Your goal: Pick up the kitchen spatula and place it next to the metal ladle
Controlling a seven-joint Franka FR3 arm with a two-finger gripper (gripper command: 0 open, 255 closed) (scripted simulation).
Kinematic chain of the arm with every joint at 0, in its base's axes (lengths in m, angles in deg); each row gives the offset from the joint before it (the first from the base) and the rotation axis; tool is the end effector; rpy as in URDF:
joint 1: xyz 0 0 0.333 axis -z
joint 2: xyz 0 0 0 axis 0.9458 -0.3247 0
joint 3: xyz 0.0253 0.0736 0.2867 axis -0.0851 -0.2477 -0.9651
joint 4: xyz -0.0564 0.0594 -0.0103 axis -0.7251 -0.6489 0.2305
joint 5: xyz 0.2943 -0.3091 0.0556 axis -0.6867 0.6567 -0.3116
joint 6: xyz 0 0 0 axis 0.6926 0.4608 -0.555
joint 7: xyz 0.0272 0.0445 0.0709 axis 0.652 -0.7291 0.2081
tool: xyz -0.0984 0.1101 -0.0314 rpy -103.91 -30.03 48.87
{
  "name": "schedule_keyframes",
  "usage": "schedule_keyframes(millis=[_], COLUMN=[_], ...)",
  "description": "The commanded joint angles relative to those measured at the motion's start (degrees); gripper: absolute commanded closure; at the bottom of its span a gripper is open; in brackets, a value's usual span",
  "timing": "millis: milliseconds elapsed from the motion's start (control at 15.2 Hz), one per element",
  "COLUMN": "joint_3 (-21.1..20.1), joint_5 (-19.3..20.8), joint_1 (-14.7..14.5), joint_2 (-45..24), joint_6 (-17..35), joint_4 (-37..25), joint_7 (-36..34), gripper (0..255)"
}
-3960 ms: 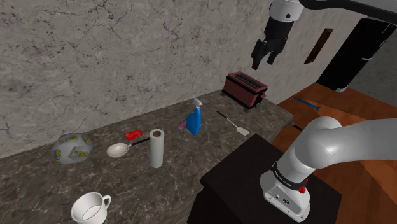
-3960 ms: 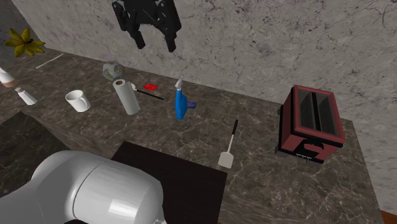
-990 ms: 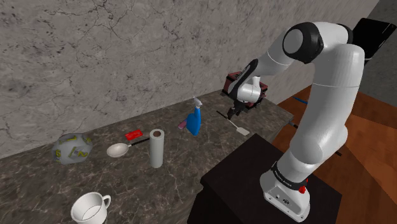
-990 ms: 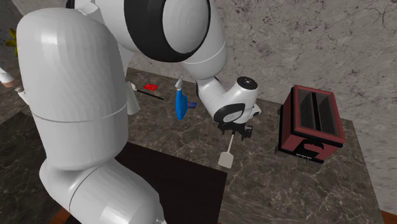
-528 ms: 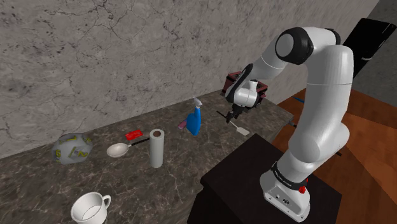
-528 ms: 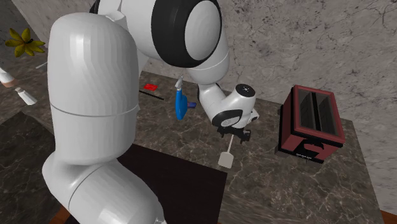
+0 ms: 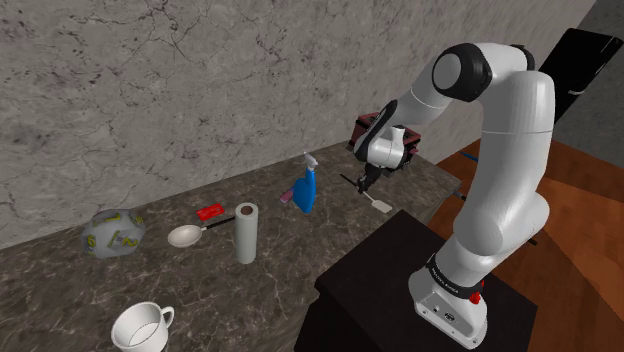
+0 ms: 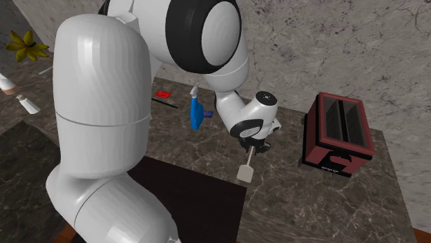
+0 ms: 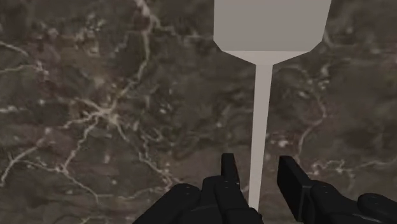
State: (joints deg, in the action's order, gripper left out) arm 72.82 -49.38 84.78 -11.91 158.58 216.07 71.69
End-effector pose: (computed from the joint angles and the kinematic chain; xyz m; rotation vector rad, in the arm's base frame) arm 0.4290 -0.2426 0.0319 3.1373 -0.0905 0.1044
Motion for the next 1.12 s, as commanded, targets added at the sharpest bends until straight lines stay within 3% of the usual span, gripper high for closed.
schedule_keyframes(millis=[0, 462, 1056], joint_3=[0.0, 0.0, 6.0], joint_5=[0.0, 0.0, 5.7], joint_1=[0.0, 0.0, -4.8], joint_2=[0.0, 0.0, 7.6], joint_6=[0.0, 0.0, -5.4], joint_4=[0.0, 0.0, 2.3], joint_7=[0.0, 0.0, -4.7], gripper=[255, 255, 255])
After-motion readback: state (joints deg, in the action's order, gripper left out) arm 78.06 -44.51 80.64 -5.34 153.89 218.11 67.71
